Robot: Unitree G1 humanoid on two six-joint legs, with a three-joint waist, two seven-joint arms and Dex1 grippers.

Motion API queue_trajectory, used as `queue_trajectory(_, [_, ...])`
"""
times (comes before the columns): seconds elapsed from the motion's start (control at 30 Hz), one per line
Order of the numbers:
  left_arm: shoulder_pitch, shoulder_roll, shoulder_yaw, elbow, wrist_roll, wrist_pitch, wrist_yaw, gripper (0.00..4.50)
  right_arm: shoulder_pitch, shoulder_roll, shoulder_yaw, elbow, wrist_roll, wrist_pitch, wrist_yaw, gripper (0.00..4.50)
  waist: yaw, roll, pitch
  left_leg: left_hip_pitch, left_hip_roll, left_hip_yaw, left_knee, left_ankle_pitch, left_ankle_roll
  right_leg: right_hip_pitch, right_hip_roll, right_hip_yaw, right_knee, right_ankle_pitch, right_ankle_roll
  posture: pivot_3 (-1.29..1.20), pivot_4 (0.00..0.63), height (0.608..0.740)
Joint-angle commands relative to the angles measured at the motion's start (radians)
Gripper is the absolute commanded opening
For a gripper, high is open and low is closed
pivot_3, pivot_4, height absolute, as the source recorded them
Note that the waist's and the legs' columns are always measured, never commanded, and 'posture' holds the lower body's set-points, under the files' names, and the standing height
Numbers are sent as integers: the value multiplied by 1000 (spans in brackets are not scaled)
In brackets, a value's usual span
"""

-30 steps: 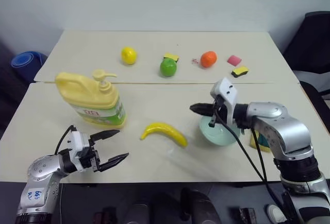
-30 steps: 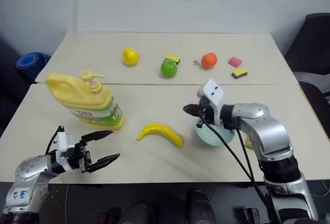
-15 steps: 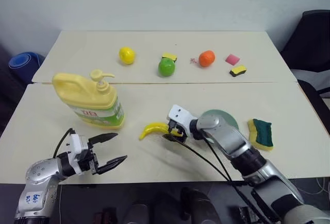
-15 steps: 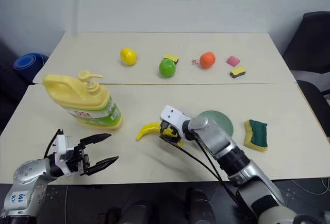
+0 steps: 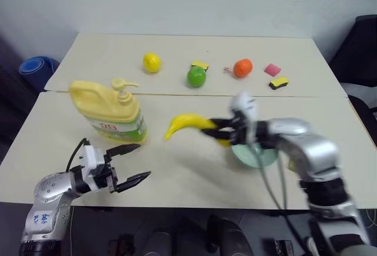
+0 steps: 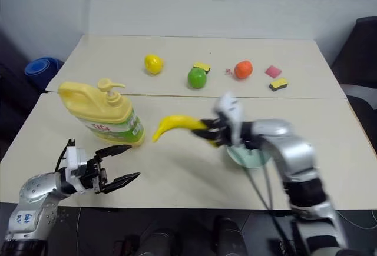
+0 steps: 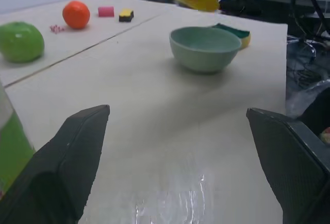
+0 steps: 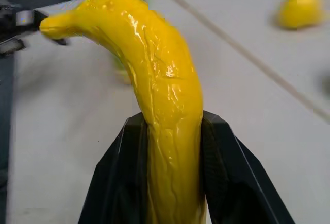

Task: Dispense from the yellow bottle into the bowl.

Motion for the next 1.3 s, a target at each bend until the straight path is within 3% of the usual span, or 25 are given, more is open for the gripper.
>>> queue_trajectory(0.03, [-37,-20,-35,-62,-20,16,8,4500,68,-133,-158,83,-23,-38,-14,988,4,0,0,0,0,0,0,0,0,0,0,0,0,0,0,0,150,740])
queue_trajectory(0.1, [-57,-31,-58,-67,-10,23,9,4500,109,-204,-222,208,-67,-92,-43,988,8,0,0,0,0,1,0,0,0,0,0,0,-1,0,0,0,150,740])
queue_trajectory(0.2, [-79,-41,-86,-44,8,22,4,4500,168,-325,-210,565,-231,-317,-124,988,11,0,0,1,-1,3,0,0,0,1,0,1,-1,0,0,0,150,740])
queue_trajectory(0.3, [-85,-32,-85,-20,14,16,-5,4500,120,-306,-232,748,-237,-407,-193,988,6,1,1,3,-1,5,0,0,1,2,1,1,-4,0,0,0,150,740])
queue_trajectory(0.53, [-100,-4,-48,44,10,13,-32,4500,85,-301,-256,900,-214,-600,-171,3405,-14,6,4,5,1,11,0,2,-1,3,3,8,2,0,0,0,150,740])
queue_trajectory(0.63, [-96,11,-33,62,8,16,-35,4500,194,-332,-277,713,-154,-583,-55,4482,-9,6,3,5,1,10,0,2,-1,2,3,7,1,0,0,0,150,740])
queue_trajectory(0.77, [-58,23,-3,56,6,14,-29,4500,308,-364,-259,495,-160,-538,-4,4482,-5,6,3,4,1,6,0,2,-2,2,2,4,1,1,1,0,150,740])
queue_trajectory(0.87, [-15,23,21,42,6,1,-25,4500,363,-336,-233,258,-35,-371,53,4482,-4,6,3,4,1,6,0,1,-1,2,1,5,-4,1,2,0,150,740])
queue_trajectory(0.93, [13,27,37,37,5,-2,-25,4500,409,-324,-171,68,52,-256,91,4482,-6,6,3,4,1,5,0,1,-1,2,1,5,-4,1,2,0,150,740])
queue_trajectory(1.0, [36,30,49,32,6,-6,-21,4500,417,-290,-91,-54,54,-185,41,4482,-6,5,3,5,3,4,0,0,-2,2,2,4,-3,0,0,0,150,740])
queue_trajectory(1.17, [70,26,67,2,4,-7,-2,4500,388,-171,24,-105,-25,-149,-109,4482,14,5,3,4,3,4,0,-1,-1,1,1,4,-4,1,-2,0,150,740])
queue_trajectory(1.3, [91,26,79,-20,1,-3,11,4500,395,-132,112,-44,-98,-196,-122,4482,19,4,3,2,3,4,0,-1,0,0,1,3,-6,1,-2,0,150,740])
